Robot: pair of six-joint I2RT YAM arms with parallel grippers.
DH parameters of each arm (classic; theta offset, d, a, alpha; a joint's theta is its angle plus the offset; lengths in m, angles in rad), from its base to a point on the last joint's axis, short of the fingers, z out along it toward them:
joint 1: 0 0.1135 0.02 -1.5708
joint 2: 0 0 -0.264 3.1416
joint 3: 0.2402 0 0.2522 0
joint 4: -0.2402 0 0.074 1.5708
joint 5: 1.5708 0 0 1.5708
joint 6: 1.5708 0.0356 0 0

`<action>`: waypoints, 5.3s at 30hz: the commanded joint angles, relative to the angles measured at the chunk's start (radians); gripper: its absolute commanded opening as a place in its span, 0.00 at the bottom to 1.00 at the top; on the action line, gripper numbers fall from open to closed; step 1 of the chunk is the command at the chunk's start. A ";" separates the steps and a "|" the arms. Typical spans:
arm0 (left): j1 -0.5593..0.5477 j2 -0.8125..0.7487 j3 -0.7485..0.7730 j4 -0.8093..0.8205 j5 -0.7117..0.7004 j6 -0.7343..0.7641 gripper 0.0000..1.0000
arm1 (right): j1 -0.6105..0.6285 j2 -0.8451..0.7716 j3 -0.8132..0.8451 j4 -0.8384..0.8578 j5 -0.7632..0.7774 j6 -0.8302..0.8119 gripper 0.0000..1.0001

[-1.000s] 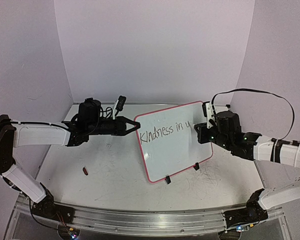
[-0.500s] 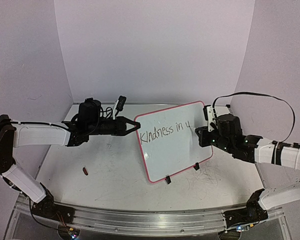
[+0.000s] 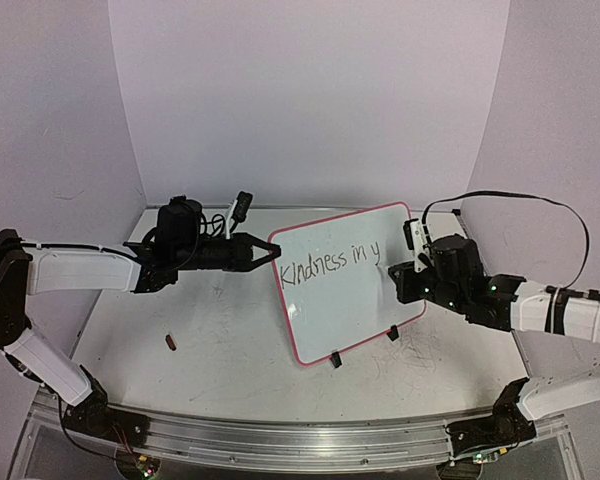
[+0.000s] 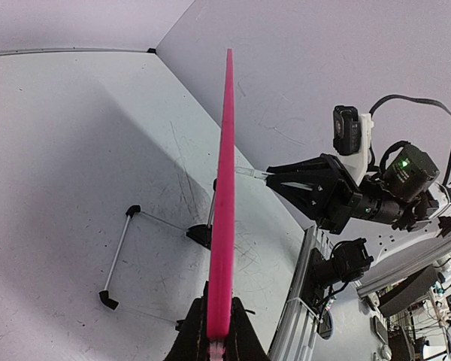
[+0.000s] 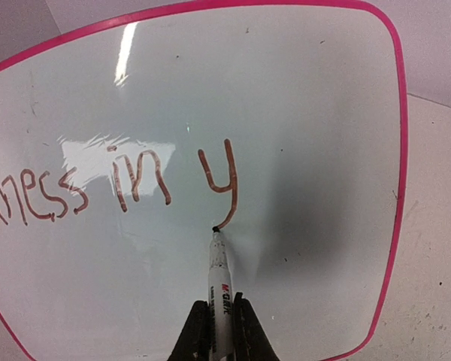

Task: Write a sentence on the whiteboard
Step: Write on the whiteboard with the whiteboard.

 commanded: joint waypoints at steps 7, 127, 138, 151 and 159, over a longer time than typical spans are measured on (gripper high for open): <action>-0.014 -0.011 0.012 -0.002 0.004 -0.010 0.00 | 0.032 0.014 0.062 0.004 0.001 0.028 0.00; -0.016 -0.037 -0.006 -0.002 0.000 -0.008 0.00 | -0.065 0.053 0.067 0.023 -0.002 -0.029 0.00; -0.016 -0.033 -0.002 -0.003 -0.003 -0.010 0.00 | -0.072 -0.071 0.062 -0.020 0.048 -0.029 0.00; -0.016 -0.040 -0.005 -0.002 -0.001 -0.008 0.00 | -0.104 0.007 0.112 0.035 0.032 -0.045 0.00; -0.016 -0.037 -0.004 -0.003 -0.001 -0.006 0.00 | -0.104 0.019 0.118 0.052 0.011 -0.058 0.00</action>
